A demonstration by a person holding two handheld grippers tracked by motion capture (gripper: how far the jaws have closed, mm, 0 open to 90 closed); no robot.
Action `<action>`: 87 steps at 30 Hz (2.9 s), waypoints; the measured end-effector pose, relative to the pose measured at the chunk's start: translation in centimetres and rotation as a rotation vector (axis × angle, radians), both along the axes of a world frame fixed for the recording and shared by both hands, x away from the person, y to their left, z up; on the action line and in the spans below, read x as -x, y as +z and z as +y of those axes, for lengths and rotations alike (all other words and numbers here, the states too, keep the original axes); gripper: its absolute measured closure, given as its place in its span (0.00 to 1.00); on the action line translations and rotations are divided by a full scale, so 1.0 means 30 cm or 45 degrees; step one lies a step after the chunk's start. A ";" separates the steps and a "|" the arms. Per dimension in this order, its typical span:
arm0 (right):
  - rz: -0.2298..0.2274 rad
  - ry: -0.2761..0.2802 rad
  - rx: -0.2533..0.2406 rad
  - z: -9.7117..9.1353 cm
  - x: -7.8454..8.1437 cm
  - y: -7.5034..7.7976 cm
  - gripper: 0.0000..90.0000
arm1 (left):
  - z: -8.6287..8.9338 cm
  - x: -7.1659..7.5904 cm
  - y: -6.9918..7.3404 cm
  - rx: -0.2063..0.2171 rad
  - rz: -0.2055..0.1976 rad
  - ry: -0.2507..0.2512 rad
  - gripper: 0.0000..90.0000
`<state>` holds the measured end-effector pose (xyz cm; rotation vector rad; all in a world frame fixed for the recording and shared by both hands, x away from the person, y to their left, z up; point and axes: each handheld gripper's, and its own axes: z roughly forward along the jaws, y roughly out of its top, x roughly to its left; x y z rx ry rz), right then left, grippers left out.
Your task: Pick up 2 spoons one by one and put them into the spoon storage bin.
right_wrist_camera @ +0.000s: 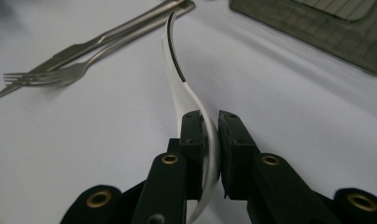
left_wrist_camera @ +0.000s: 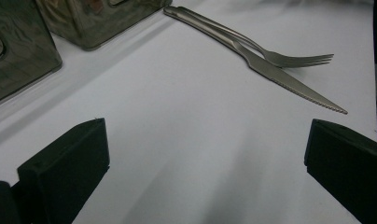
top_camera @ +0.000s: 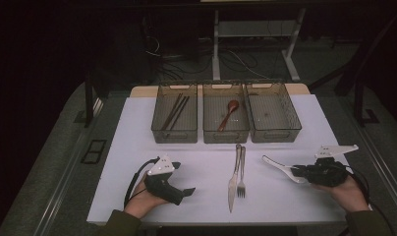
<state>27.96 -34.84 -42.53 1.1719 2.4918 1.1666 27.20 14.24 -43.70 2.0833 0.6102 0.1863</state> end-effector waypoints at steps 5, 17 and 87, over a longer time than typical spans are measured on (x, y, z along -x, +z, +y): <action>-0.019 0.005 -0.023 0.017 -0.012 0.016 0.89 | -0.003 0.000 -0.003 -0.003 0.003 -0.001 0.00; -0.096 0.020 -0.066 0.047 -0.056 0.062 0.89 | -0.007 0.000 -0.006 0.003 0.004 0.000 0.00; -0.108 -0.024 -0.046 0.491 -0.533 0.123 0.85 | -0.020 0.008 -0.009 0.018 0.001 -0.038 0.00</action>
